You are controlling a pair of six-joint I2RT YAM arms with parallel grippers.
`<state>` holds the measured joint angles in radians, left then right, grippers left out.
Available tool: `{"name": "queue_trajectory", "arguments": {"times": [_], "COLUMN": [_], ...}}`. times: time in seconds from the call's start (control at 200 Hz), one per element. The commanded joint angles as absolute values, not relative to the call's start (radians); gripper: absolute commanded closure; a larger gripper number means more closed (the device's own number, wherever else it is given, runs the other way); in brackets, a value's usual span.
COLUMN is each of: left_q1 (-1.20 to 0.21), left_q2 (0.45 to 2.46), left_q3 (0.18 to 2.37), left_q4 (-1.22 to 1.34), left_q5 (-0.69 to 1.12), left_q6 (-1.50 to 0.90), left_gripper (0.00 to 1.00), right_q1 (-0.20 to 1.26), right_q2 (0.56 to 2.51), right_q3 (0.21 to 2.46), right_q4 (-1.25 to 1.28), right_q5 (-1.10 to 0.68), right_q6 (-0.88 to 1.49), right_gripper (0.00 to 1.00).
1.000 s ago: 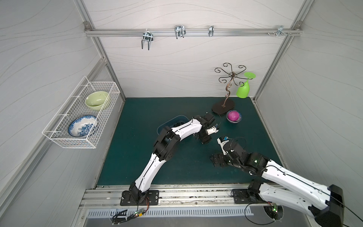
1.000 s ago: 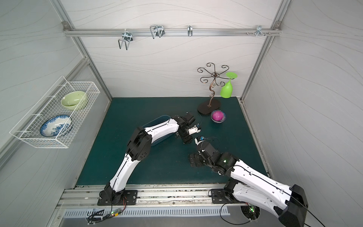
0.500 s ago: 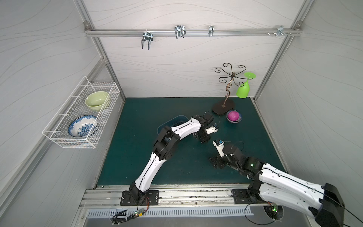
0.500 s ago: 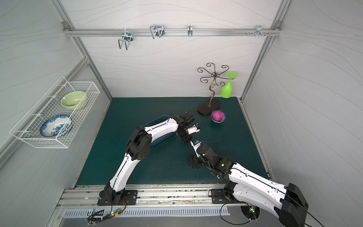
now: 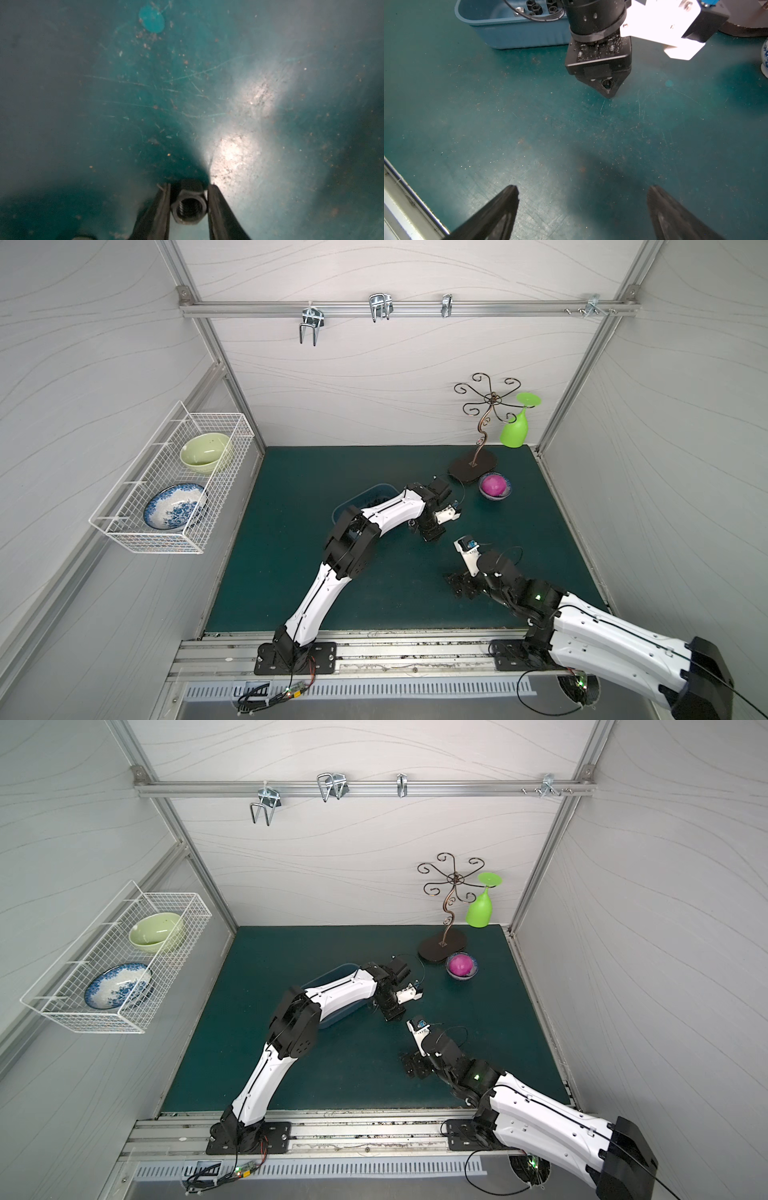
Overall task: Put the nuts on the desktop into the storage box
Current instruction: Pick up the nut from the center of the board.
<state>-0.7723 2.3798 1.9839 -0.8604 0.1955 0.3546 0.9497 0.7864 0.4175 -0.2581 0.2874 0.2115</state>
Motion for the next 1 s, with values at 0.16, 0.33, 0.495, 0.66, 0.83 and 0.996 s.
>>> {"name": "queue_trajectory", "arguments": {"times": [0.16, 0.33, 0.495, 0.66, 0.83, 0.996], "left_q1": [-0.773, -0.773, -0.771, -0.756, -0.72, -0.657], "left_q2": [2.358, 2.295, 2.227, 2.173, 2.11, 2.067], "left_q3": [2.019, 2.023, 2.036, 2.081, 2.087, 2.082], "left_q4": [-0.925, -0.935, -0.962, -1.03, -1.062, -1.104], "left_q5": [0.207, 0.211, 0.216, 0.243, 0.225, 0.227], "left_q6": [0.359, 0.351, 0.342, 0.32, 0.305, 0.283], "left_gripper": [0.75, 0.75, 0.75, 0.75, 0.75, 0.74], "right_q1": [0.956, 0.955, 0.956, 0.958, 0.958, 0.958], "right_q2": [0.839, 0.864, 0.84, 0.793, 0.827, 0.887], "right_q3": [0.447, 0.501, 0.573, 0.573, 0.647, 0.699], "right_q4": [-0.235, -0.28, -0.263, -0.176, -0.164, -0.122], "right_q5": [0.266, 0.234, 0.056, 0.041, 0.065, 0.109], "right_q6": [0.213, 0.215, 0.115, 0.028, -0.037, -0.077], "right_gripper": [0.01, 0.01, 0.01, 0.01, 0.01, 0.01]}}
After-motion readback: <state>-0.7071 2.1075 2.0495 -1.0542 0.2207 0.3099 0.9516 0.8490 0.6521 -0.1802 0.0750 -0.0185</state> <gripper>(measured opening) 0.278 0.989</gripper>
